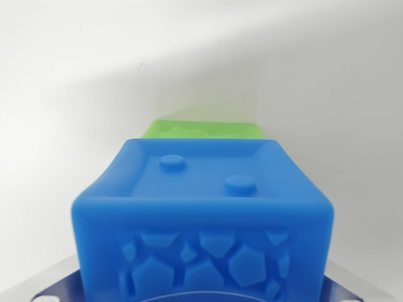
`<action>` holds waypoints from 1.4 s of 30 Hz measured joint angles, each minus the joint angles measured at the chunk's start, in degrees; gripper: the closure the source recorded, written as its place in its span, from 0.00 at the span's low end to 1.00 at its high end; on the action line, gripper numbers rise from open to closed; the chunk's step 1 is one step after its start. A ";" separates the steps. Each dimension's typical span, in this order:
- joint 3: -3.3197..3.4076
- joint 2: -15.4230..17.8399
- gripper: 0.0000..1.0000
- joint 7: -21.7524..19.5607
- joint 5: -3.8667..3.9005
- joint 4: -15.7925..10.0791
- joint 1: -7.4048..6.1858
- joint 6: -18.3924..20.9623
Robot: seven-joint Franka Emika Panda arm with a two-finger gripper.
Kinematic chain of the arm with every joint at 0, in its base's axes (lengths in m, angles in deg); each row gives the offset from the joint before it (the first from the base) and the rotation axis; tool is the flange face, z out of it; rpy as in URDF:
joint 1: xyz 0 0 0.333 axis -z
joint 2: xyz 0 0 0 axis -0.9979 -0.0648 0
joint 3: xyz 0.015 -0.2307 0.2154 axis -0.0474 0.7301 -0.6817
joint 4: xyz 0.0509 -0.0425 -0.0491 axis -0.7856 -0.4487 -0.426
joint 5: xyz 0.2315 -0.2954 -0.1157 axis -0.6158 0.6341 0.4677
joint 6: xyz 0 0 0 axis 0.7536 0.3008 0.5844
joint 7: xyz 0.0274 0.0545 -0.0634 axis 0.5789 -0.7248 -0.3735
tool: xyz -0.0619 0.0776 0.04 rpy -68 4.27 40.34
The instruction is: Stack cube
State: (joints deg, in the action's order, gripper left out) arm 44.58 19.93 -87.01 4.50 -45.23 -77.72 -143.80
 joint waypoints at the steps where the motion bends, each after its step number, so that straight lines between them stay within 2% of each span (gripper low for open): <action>1: 0.00 0.00 0.00 0.00 0.00 0.00 0.00 0.00; 34: -0.02 0.00 0.00 0.02 -0.01 0.01 0.01 0.04; 42: 0.31 1.51 0.00 -0.12 0.16 -0.18 -0.24 1.14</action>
State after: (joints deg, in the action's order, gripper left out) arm 44.89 21.43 -87.14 4.66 -45.42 -77.96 -142.66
